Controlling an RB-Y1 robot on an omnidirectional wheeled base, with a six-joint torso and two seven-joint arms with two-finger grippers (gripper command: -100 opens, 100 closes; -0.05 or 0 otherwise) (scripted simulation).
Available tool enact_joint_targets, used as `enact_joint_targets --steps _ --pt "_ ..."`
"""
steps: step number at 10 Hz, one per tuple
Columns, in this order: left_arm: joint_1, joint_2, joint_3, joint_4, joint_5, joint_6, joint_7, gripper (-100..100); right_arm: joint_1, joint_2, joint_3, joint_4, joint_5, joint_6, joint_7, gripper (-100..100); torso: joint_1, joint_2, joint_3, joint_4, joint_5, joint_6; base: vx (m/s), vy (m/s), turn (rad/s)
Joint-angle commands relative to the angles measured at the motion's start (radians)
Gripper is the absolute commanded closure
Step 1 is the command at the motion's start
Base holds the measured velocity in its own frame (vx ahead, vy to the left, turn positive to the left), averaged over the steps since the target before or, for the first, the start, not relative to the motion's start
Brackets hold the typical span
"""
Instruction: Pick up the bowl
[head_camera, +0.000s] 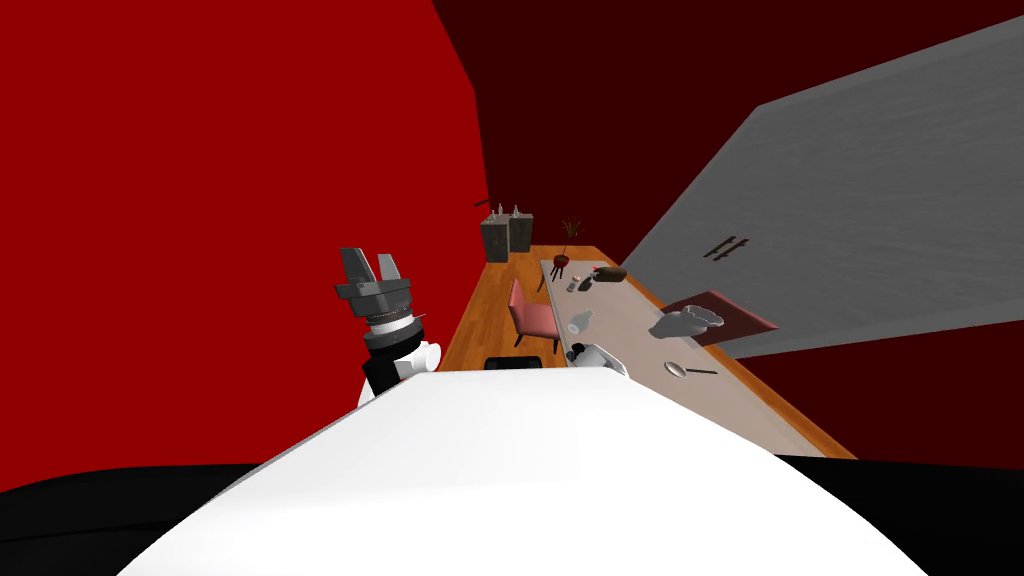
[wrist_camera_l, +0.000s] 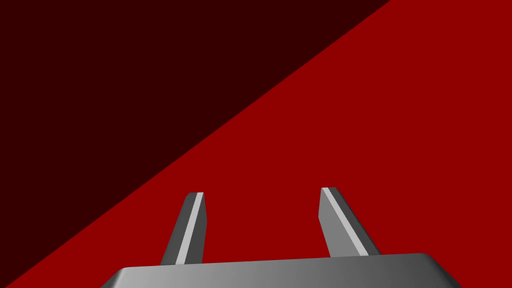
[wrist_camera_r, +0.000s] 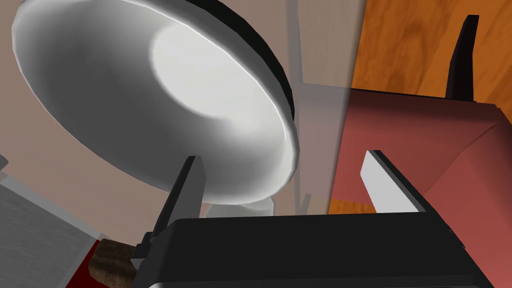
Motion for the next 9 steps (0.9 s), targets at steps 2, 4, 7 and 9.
enact_joint_targets --steps 2,4,7,9 --pt "0.000 0.000 0.000 0.000 0.000 0.000 0.000 0 -0.006 0.019 0.002 0.059 0.014 -0.043 -0.014 -100 -0.001 0.000 0.000 0.000 0.000 0.000 0.006 -0.019 0.071" --pt "0.000 0.000 0.000 0.000 0.000 0.000 0.000 0 -0.010 0.033 0.004 0.106 0.026 -0.077 -0.026 -100 -0.002 0.000 0.000 0.000 0.000 0.000 0.003 -0.025 0.062" --pt "0.000 0.000 0.000 0.000 0.000 0.000 0.000 0 -0.012 0.031 0.004 0.097 0.022 -0.069 -0.022 100 0.000 0.000 0.000 0.000 0.000 0.000 0.000 -0.004 0.003" --pt "0.000 0.000 0.000 0.000 0.000 0.000 0.000 0 -0.012 0.031 0.003 0.097 0.022 -0.069 -0.023 100 0.000 0.000 0.000 0.000 0.000 0.000 0.000 0.000 0.000"
